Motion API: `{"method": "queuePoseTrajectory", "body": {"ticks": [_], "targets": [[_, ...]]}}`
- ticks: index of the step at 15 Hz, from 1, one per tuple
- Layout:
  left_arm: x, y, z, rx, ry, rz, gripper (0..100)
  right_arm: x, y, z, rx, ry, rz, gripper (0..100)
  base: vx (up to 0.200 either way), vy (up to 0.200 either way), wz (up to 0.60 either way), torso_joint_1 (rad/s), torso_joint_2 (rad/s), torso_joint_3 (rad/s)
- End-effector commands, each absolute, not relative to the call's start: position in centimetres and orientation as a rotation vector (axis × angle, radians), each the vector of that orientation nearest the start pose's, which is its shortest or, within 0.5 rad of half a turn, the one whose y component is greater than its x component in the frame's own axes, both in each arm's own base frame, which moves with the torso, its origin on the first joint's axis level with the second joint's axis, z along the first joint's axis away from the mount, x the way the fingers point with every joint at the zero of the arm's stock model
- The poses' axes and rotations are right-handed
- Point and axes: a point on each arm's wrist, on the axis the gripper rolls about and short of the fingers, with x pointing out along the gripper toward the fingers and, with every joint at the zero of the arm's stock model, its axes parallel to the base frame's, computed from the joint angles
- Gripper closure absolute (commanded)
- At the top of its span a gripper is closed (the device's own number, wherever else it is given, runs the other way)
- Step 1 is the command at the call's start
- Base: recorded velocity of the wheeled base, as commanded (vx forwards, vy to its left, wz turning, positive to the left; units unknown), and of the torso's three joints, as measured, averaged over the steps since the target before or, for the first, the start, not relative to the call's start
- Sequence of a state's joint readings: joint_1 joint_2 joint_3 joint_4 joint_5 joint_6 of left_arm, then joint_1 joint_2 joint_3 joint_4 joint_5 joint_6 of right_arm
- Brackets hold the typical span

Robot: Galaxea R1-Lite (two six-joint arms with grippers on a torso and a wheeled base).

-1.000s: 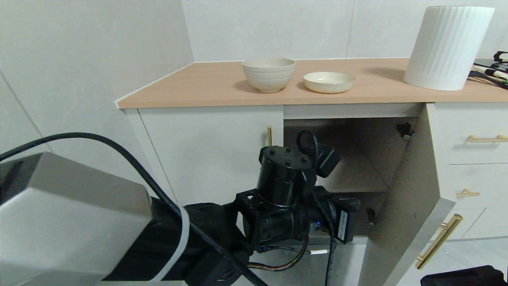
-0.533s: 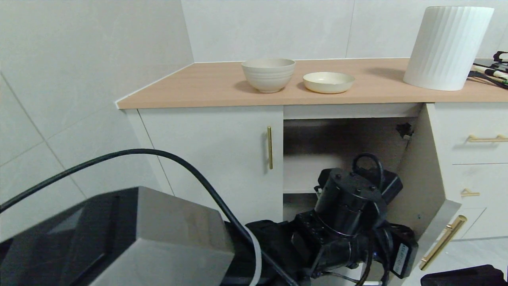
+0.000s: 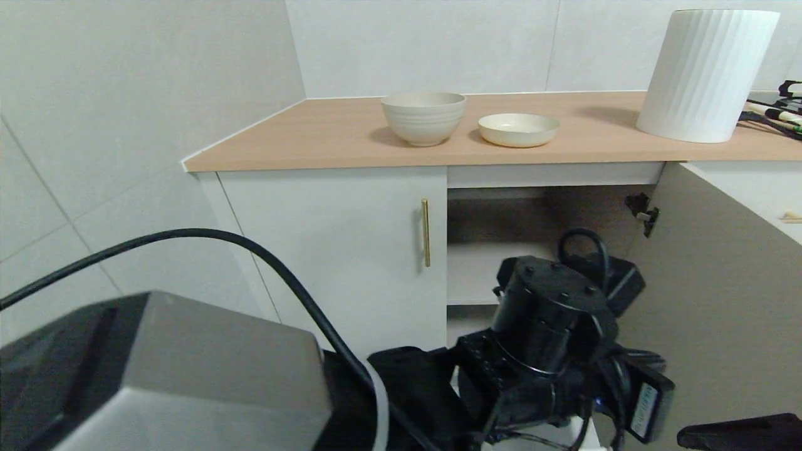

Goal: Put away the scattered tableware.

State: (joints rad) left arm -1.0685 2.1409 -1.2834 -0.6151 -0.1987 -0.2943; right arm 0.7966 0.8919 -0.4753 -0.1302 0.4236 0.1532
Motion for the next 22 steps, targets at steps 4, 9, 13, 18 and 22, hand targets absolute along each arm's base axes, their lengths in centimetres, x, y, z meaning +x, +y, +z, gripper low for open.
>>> {"method": "queuePoseTrajectory", "body": {"ticks": [4,9,13,18,22], "targets": [[23.0,-25.5,20.0,-0.198,0.331,-0.952,100,8.0,8.8,20.7,0.052,0.409,1.014,0,0.000,0.000,0.00,0.000,0.00,0.000],[20.2,-13.8,21.5,-0.180,0.308,-0.718,100,12.5,11.2,22.2,0.028,0.419,0.775,0,0.000,0.000,0.00,0.000,0.00,0.000],[17.5,-8.4,22.5,-0.198,0.322,-0.565,100,18.7,13.3,23.5,0.041,0.436,0.654,0,0.000,0.000,0.00,0.000,0.00,0.000],[17.4,-7.8,23.0,-0.201,0.330,-0.537,0,19.1,12.6,23.4,0.036,0.478,0.584,0,0.000,0.000,0.00,0.000,0.00,0.000],[17.4,-7.8,23.2,-0.206,0.315,-0.538,0,18.6,12.4,23.3,0.015,0.499,0.530,0,0.000,0.000,0.00,0.000,0.00,0.000]]}}
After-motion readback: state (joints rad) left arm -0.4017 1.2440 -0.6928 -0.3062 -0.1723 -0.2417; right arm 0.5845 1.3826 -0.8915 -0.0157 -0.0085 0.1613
